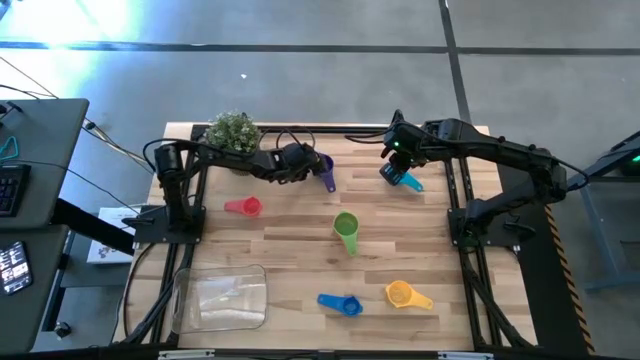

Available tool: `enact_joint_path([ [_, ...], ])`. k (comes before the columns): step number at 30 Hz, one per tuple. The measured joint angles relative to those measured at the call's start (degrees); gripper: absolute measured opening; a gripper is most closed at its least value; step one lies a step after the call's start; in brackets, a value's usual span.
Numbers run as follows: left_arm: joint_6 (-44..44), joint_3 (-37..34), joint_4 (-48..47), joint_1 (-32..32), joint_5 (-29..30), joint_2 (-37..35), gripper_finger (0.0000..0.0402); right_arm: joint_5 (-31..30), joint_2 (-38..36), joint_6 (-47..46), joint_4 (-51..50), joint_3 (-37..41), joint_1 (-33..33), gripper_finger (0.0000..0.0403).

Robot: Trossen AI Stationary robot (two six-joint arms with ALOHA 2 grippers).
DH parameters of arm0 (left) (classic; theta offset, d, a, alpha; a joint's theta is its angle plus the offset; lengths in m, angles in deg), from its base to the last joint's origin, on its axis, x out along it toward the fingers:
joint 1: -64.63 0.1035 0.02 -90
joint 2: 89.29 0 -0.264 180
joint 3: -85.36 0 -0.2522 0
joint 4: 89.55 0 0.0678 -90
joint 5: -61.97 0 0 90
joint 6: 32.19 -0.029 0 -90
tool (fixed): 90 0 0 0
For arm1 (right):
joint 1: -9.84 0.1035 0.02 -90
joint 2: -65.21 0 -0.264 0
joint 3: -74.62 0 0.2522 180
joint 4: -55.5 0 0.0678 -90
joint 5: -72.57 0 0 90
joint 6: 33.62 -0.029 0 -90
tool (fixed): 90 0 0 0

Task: Nest measuring cups in basket
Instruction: Stack the violet measuring cup on top of the green measuring cup

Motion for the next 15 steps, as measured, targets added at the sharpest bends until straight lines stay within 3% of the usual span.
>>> enact_joint_path([
  [15, -5.2, 0.0, 0.0, 0.5, 0.4, 0.0, 0.0116, 0.0, 0.0, -0.1, 0.0, 0.0, 0.0, 0.0101],
])
